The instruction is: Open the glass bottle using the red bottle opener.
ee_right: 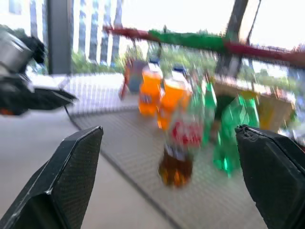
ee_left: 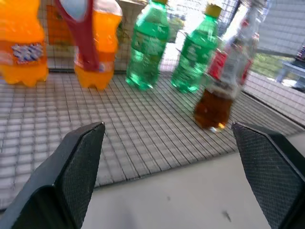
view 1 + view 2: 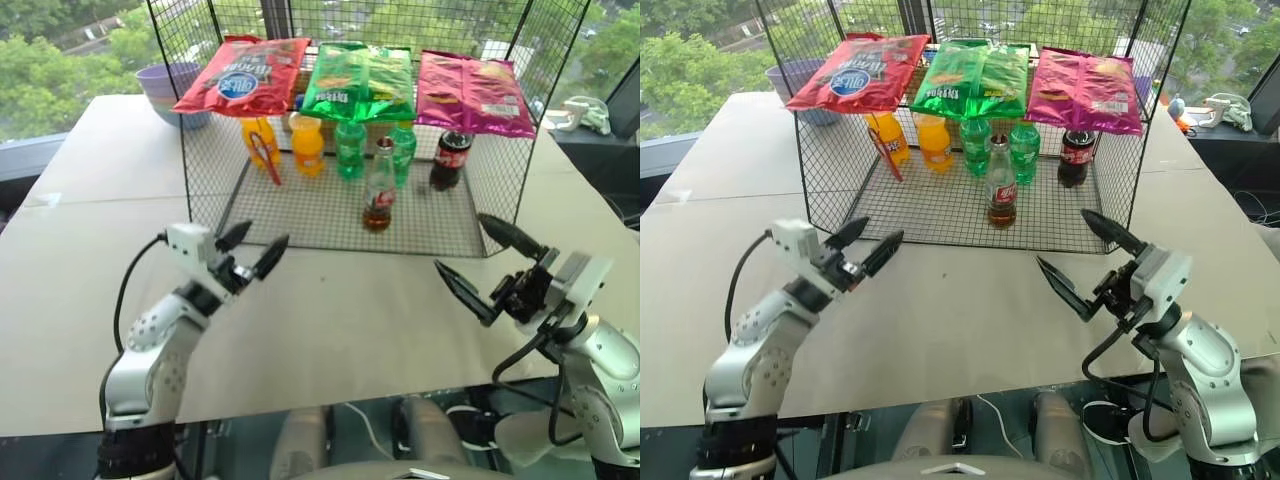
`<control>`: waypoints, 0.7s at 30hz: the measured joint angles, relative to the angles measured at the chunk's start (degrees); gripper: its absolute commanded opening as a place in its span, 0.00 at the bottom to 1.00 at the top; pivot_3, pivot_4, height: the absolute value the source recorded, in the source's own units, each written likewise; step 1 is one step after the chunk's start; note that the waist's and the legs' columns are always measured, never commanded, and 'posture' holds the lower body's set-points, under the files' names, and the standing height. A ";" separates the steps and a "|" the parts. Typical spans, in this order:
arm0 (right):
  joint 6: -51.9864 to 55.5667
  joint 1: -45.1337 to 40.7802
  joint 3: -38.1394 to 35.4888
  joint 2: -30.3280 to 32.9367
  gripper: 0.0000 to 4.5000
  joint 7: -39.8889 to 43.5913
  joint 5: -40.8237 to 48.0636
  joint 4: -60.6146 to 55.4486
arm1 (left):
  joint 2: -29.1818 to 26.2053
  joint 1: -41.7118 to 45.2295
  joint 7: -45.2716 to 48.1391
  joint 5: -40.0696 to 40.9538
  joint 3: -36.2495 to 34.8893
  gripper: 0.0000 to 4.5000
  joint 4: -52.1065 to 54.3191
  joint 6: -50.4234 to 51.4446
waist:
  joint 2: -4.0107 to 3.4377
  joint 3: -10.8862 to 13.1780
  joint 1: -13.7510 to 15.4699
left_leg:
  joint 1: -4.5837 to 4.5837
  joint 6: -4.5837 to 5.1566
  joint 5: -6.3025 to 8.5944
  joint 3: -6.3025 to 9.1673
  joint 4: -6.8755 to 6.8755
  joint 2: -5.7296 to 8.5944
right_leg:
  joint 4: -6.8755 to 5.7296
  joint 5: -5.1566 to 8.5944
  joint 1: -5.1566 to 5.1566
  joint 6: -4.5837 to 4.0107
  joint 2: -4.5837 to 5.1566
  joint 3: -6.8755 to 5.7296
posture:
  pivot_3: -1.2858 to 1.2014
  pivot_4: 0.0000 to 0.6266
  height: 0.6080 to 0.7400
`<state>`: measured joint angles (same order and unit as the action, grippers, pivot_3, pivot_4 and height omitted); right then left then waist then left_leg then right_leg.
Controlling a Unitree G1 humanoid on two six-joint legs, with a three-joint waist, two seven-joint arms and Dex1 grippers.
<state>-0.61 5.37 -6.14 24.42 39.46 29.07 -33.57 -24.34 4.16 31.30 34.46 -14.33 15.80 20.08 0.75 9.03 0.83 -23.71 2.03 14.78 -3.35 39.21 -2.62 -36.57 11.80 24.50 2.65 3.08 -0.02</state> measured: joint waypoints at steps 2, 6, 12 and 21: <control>1.25 -1.56 0.59 -0.18 1.00 -1.32 1.27 -2.34 | -0.63 2.83 -1.21 0.57 -0.77 0.98 -1.15 1.77 | 0.01 -0.01 -0.05 | 0.00 0.00 0.00 -0.05 0.00 0.01 | -0.02 -0.01 0.00 -0.02 0.00 0.00 | 0.52 0.24 1.00; 4.35 -3.35 1.02 -0.15 1.00 -3.87 3.10 -6.17 | -1.57 8.78 -2.79 0.57 -1.19 0.98 -5.89 4.54 | 0.02 -0.01 -0.07 | -0.01 0.00 0.00 -0.13 -0.01 0.04 | -0.01 -0.02 0.00 -0.03 0.00 0.01 | 0.52 0.24 1.00; 6.84 -4.21 1.75 0.19 1.00 -5.25 3.34 -8.57 | -2.56 15.02 -2.16 0.40 -1.18 0.98 -12.58 5.20 | 0.05 0.01 -0.05 | -0.01 -0.01 -0.01 -0.13 0.00 0.04 | -0.03 -0.02 0.00 -0.03 -0.01 0.01 | 0.52 0.24 1.00; 6.60 -0.21 1.67 0.56 1.00 -6.07 0.76 -9.14 | -3.56 23.70 1.57 -4.05 -0.79 0.98 -22.99 1.25 | 0.12 0.01 -0.11 | -0.01 -0.01 -0.01 -0.14 0.00 0.05 | -0.03 -0.02 0.00 -0.03 -0.01 0.01 | 0.52 0.24 1.00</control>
<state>5.99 5.16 -4.46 24.98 33.39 29.82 -42.70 -27.89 27.87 32.87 30.41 -15.12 -7.19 21.32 0.87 9.05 0.72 -23.72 2.02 14.77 -3.49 39.20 -2.57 -36.60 11.78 24.50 2.62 3.07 -0.01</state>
